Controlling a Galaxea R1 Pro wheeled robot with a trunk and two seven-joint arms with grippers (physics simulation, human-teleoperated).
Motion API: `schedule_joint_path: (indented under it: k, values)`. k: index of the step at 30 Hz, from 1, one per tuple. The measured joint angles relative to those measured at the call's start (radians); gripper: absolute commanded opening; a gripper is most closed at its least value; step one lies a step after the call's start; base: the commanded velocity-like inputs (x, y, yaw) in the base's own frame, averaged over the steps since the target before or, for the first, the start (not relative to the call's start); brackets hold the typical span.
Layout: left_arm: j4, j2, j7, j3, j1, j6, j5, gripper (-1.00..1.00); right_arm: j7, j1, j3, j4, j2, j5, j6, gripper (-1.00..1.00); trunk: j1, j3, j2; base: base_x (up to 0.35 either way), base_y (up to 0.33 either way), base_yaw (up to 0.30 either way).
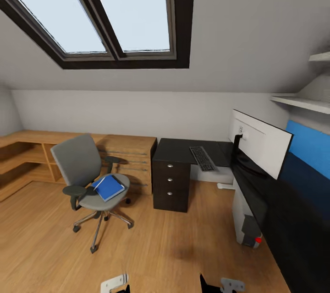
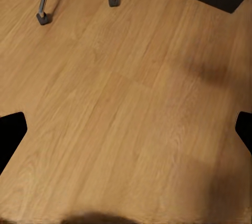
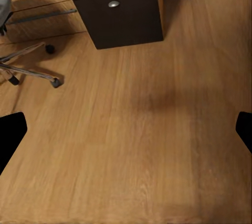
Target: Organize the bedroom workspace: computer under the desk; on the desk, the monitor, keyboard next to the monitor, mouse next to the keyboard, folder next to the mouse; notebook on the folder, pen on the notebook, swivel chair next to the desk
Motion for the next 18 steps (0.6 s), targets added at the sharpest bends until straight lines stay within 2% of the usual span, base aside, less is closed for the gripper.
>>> schedule_joint_path:
  k: [18]
  values:
    - [0.000, 0.001, 0.001, -0.001, 0.000, 0.000, 0.000, 1.00, 0.000, 0.000, 0.001, -0.001, 0.000, 0.000, 0.000, 1.00, -0.069, 0.057, 0.126, -0.316, -0.206, 0.000]
